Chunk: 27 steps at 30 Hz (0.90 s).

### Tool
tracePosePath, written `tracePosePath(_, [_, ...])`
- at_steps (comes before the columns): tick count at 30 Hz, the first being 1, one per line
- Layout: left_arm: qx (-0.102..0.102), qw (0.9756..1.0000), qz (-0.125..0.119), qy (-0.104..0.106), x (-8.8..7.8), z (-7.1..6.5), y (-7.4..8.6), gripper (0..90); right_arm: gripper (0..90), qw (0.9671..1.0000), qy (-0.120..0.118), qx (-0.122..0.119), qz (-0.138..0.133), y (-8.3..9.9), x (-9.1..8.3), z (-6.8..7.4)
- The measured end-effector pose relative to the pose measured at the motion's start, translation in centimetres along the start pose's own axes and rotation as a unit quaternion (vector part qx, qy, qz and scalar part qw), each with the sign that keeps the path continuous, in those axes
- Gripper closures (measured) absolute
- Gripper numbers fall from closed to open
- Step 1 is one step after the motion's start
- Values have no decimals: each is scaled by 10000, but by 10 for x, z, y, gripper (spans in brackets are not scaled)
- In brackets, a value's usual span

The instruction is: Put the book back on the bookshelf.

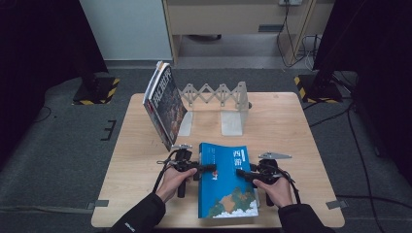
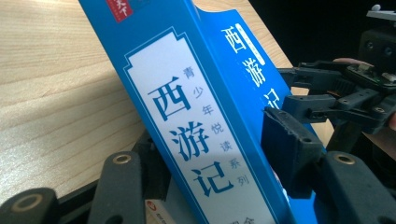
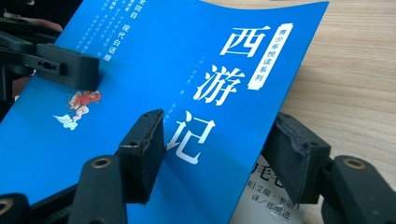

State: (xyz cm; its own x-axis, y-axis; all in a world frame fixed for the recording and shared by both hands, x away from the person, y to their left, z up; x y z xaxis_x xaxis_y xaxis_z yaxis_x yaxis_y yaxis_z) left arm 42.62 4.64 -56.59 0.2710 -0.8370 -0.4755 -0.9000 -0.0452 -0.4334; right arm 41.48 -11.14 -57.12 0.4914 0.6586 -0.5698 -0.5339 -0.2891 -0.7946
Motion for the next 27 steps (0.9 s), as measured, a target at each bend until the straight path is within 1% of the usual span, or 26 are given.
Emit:
tracePosePath(2, [-11, 10000, -8, -26, 1, 1, 0, 455, 388, 10000, 15, 13, 13, 1, 0, 0])
tracePosePath(5, [-32, 10000, -52, -48, 1, 2, 1, 456, 372, 9999, 7, 102, -4, 2, 1, -1])
tracePosePath(6, [9, 10000, -74, -62, 1, 2, 1, 455, 358, 10000, 55, 42, -5, 2, 1, -2])
tracePosePath(7, [9, 10000, -74, -62, 1, 2, 1, 455, 357, 10000, 52, 35, -3, 3, 1, -2])
tracePosePath(13, [151, 9999, -31, -77, 2, 3, 2, 431, 348, 10000, 4, 94, 0, 4, 1, -2])
tracePosePath(14, [131, 9999, -33, -87, 2, 3, 2, 430, 343, 9999, 8, 136, -1, 4, 1, -2])
tracePosePath(17, [91, 9999, -39, -113, 2, 4, 3, 424, 335, 9999, 17, 147, 47, 5, 0, -2])
tracePosePath(21, [103, 9998, -64, -139, 2, 3, 3, 423, 332, 9998, 39, 160, 78, 6, -1, -3])
tracePosePath(22, [66, 9999, -70, -143, 2, 3, 3, 423, 333, 9998, 33, 171, 83, 7, -2, -3])
tracePosePath(23, [64, 9999, -68, -135, 1, 3, 3, 426, 333, 9997, 21, 207, 86, 7, -2, -2])
tracePosePath(24, [3, 9999, -117, -108, 0, 3, 2, 441, 332, 9994, -92, 317, 69, 7, 0, 1])
tracePosePath(25, [-50, 9999, -141, -82, 0, 2, 1, 451, 317, 9993, -111, 333, 83, 7, 1, 3])
tracePosePath(26, [-50, 9999, -141, -82, 0, 2, 1, 462, 317, 9993, -111, 333, 83, 7, 1, 3])
tracePosePath(27, [-81, 9998, -166, -41, -1, 1, 0, 470, 316, 9995, -94, 295, 101, 7, 2, 4])
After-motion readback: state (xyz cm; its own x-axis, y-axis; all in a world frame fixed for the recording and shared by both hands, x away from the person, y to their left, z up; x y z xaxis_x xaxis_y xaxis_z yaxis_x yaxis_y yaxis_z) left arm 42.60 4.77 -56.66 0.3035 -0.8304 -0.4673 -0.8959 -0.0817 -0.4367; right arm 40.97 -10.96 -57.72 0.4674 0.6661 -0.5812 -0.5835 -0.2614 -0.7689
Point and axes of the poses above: each handheld gripper's, and its own axes: x roughly forward along the jaws, y roughly out of its underside, z roughly to its left, the point moved 10 cm from there along x, roughly forward along the jaws, and after that the axes turned 14 degrees about -x, right-handed, at the moved point
